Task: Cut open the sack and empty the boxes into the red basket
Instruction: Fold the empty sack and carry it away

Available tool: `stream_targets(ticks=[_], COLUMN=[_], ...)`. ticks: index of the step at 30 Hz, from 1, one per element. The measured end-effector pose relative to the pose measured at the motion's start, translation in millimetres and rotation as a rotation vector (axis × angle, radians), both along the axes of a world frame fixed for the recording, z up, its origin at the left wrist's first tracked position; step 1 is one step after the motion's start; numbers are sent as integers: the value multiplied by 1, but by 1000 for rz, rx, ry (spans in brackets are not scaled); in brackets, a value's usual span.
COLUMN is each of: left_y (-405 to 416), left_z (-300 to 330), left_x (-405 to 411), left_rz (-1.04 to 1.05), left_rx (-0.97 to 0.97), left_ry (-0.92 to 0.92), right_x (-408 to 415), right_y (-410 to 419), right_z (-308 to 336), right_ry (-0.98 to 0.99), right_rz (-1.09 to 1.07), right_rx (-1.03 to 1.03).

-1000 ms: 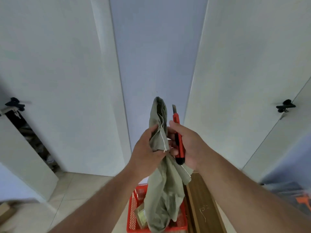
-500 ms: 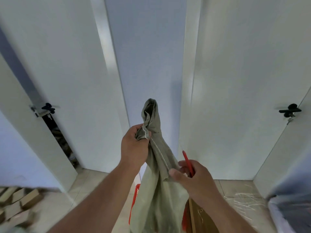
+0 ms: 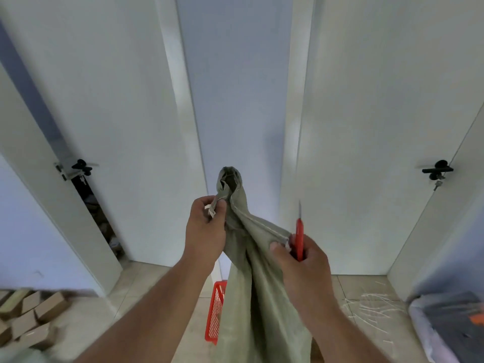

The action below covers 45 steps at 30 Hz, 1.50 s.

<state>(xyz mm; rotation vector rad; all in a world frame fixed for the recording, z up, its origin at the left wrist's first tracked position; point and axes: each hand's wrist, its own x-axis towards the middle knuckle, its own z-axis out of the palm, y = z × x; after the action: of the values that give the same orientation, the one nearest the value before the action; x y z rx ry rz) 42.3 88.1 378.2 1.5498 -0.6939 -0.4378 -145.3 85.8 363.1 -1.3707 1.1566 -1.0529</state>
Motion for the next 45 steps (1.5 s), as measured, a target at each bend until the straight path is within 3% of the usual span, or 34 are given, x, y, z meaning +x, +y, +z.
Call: stream_targets(ticks=[9, 11, 13, 15, 25, 32, 39, 45], left_y=[65, 73, 78, 83, 116, 109, 112, 111], left_z=[-14, -20, -23, -25, -47, -40, -63, -58], left_x=[57, 72, 90, 107, 199, 184, 113, 41], left_rz=[-118, -127, -74, 6, 407, 429, 177, -85], left_rx=[197, 280, 346, 363, 442, 366, 343, 210], left_ry=[130, -19, -244, -314, -207, -247, -435, -277], right_x=[21, 23, 23, 18, -36, -29, 14, 63], right_y=[-4, -5, -8, -18, -79, -72, -18, 34], right_z=[6, 1, 0, -1, -26, -29, -36, -35], right_ry=[45, 60, 83, 90, 220, 239, 105, 111], right_rz=[-324, -382, -443, -475, -670, -579, -243, 27], right_rx=[-153, -160, -155, -133, 93, 59, 85, 95])
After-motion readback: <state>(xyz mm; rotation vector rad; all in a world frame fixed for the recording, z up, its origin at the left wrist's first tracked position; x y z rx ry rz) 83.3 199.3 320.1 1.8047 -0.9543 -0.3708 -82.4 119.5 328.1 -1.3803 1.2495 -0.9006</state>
